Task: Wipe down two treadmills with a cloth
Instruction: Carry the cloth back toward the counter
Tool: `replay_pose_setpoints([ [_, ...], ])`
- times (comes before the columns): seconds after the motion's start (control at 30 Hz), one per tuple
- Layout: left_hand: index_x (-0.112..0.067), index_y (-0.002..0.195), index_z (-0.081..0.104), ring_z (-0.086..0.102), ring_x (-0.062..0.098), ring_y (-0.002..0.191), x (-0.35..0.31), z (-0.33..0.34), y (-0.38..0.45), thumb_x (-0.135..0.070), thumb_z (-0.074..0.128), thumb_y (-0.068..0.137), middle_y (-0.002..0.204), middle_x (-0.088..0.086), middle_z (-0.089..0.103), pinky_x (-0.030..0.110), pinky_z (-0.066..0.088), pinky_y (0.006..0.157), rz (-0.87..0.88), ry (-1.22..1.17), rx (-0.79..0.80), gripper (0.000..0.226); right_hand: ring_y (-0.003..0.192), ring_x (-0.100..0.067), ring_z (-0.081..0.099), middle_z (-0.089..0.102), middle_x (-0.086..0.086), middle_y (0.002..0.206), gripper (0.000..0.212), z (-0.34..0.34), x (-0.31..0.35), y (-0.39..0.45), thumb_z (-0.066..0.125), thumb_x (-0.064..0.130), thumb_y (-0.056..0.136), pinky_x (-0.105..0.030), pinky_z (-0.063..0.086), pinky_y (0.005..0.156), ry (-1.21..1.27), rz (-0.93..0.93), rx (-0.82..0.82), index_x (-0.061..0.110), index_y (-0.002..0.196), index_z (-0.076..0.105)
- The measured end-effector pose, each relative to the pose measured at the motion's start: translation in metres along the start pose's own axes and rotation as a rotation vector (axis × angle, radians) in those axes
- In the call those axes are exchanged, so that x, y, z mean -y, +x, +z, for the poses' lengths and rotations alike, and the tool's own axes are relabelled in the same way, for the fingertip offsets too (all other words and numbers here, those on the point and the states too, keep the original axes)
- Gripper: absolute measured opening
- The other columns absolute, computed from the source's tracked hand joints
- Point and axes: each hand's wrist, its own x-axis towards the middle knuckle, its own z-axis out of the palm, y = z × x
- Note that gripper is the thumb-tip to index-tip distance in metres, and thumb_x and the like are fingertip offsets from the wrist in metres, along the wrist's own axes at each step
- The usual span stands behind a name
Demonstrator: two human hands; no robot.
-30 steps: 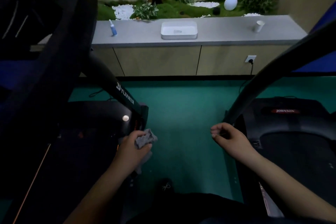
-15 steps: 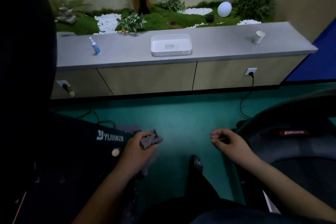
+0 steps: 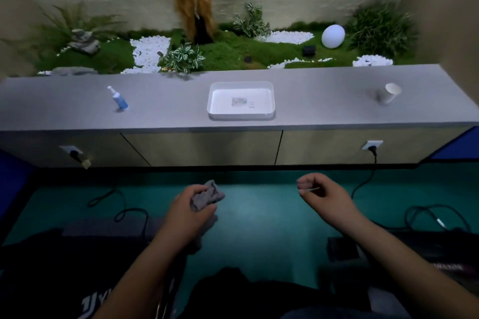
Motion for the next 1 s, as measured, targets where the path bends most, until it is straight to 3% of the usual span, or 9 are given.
replay_pose_setpoints([
  [0.07,-0.015,0.117,0.058,0.055,0.013,0.095,-0.003,-0.002,0.027,-0.013,0.072,0.082,0.111,0.002,0.059,0.017,0.037,0.067,-0.031,0.013,0.010,0.038,0.079,-0.011,0.062,0.067,0.008,0.090,0.020,0.002,0.006,0.029,0.066,0.010,0.084,-0.015,0.047,0.069,0.005,0.010,0.007,0.030,0.087,0.063],
  [0.2,-0.019,0.111,0.059,0.056,0.017,0.096,-0.008,-0.005,0.088,-0.016,0.073,0.079,0.112,0.006,0.060,0.021,0.037,0.073,-0.089,0.019,0.047,0.035,0.081,-0.016,0.065,0.068,0.008,0.093,0.019,0.013,0.013,0.087,0.066,0.010,0.084,-0.018,0.047,0.066,-0.020,0.060,0.046,0.028,0.088,0.063],
  [0.33,-0.019,0.102,0.063,0.061,0.023,0.091,-0.018,-0.014,0.162,-0.037,0.074,0.059,0.105,0.011,0.065,0.021,0.038,0.071,-0.093,0.009,0.043,0.047,0.087,-0.013,0.066,0.069,0.009,0.091,0.020,0.019,0.029,0.151,0.068,0.011,0.083,-0.014,0.047,0.071,-0.042,0.075,0.006,0.030,0.088,0.064],
  [0.43,-0.023,0.107,0.062,0.059,0.018,0.094,-0.030,-0.026,0.219,-0.019,0.075,0.074,0.113,0.007,0.062,0.020,0.038,0.075,-0.069,0.062,0.084,0.036,0.087,-0.010,0.064,0.068,0.010,0.092,0.019,0.018,0.050,0.197,0.067,0.013,0.084,-0.013,0.044,0.072,-0.050,0.084,-0.008,0.030,0.088,0.063],
  [0.63,-0.035,0.105,0.056,0.059,0.014,0.099,-0.063,-0.043,0.317,-0.025,0.074,0.077,0.115,0.001,0.061,0.023,0.041,0.081,0.027,0.094,0.102,0.034,0.080,0.001,0.063,0.068,0.011,0.092,0.018,0.010,0.082,0.272,0.066,0.011,0.085,-0.012,0.047,0.075,-0.024,0.102,-0.061,0.028,0.090,0.063],
  [0.83,-0.038,0.108,0.053,0.059,0.011,0.099,-0.084,-0.039,0.388,-0.030,0.073,0.078,0.115,-0.001,0.060,0.025,0.043,0.080,0.017,0.069,0.131,0.037,0.083,-0.002,0.062,0.068,0.010,0.094,0.015,0.004,0.092,0.338,0.066,0.009,0.085,-0.005,0.045,0.069,-0.004,0.140,-0.064,0.022,0.094,0.066],
  [1.0,-0.037,0.109,0.050,0.055,0.012,0.099,-0.096,-0.020,0.442,-0.029,0.072,0.080,0.119,-0.001,0.058,0.023,0.039,0.078,-0.047,0.076,0.141,0.037,0.087,-0.005,0.064,0.068,0.011,0.095,0.017,-0.010,0.090,0.411,0.064,0.011,0.086,-0.010,0.045,0.070,-0.021,0.184,0.006,0.027,0.092,0.064],
])
